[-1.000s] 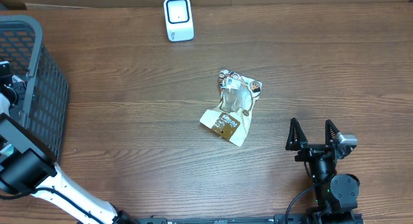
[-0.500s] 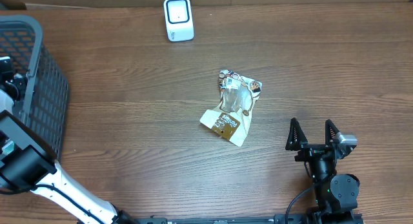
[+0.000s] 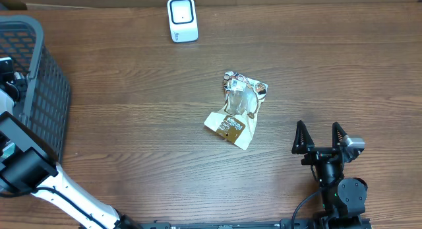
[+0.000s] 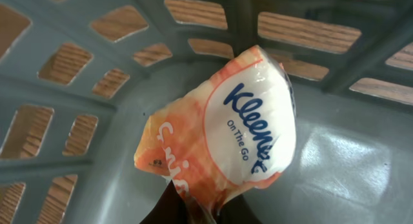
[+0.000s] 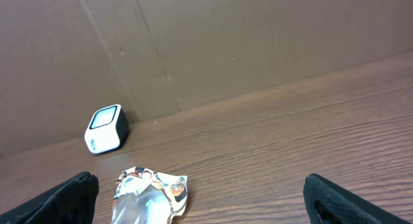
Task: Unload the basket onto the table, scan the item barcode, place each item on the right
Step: 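Return the left gripper into the basket and grasp the orange Kleenex pack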
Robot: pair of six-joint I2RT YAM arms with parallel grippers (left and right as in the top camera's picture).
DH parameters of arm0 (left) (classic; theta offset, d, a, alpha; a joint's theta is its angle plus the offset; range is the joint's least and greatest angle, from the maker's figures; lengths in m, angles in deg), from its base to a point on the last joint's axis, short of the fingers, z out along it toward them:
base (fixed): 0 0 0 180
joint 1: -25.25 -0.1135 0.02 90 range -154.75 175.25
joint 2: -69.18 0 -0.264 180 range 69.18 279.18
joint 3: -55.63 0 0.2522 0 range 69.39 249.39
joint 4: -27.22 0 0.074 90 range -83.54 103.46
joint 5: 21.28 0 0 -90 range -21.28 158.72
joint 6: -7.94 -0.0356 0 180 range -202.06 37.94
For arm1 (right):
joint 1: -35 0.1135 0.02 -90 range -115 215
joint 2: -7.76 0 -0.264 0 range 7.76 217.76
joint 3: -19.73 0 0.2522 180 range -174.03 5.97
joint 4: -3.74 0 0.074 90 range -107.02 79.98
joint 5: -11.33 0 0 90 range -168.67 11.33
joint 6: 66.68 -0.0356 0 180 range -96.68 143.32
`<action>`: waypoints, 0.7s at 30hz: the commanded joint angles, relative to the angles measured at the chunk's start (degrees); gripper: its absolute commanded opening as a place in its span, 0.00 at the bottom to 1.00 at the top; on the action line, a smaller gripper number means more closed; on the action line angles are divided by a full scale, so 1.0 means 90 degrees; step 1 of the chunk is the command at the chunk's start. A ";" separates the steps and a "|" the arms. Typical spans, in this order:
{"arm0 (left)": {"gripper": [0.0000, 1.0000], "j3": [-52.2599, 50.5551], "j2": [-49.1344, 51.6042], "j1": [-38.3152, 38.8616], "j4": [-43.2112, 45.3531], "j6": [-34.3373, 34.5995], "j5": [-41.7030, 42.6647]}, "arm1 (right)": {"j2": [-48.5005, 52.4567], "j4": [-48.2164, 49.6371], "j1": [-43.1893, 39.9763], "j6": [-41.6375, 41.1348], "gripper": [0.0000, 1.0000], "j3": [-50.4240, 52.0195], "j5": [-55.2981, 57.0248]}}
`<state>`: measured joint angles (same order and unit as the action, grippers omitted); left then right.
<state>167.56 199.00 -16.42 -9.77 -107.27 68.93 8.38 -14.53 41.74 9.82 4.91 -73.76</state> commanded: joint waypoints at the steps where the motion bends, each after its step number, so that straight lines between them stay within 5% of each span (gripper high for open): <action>1: 0.04 -0.0274 0.0522 0.0056 -0.0517 0.0537 0.0073 | -0.0051 0.0024 -0.0044 0.0007 1.00 0.0068 0.0015; 11: 0.04 0.0022 0.0000 0.0056 -0.1579 0.1358 -0.0068 | -0.0051 0.0024 -0.0044 0.0007 1.00 0.0068 0.0015; 18: 0.04 0.0163 -0.1564 0.0056 -0.1778 0.1768 -0.0129 | -0.0051 0.0024 -0.0044 0.0007 1.00 0.0068 0.0015; 21: 0.04 0.0165 -0.2516 0.0056 -0.1744 0.2552 -0.0318 | -0.0051 0.0024 -0.0044 0.0007 1.00 0.0068 0.0015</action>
<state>168.48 187.96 -16.36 -26.01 -91.86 67.64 8.38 -14.56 41.72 9.82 4.91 -73.76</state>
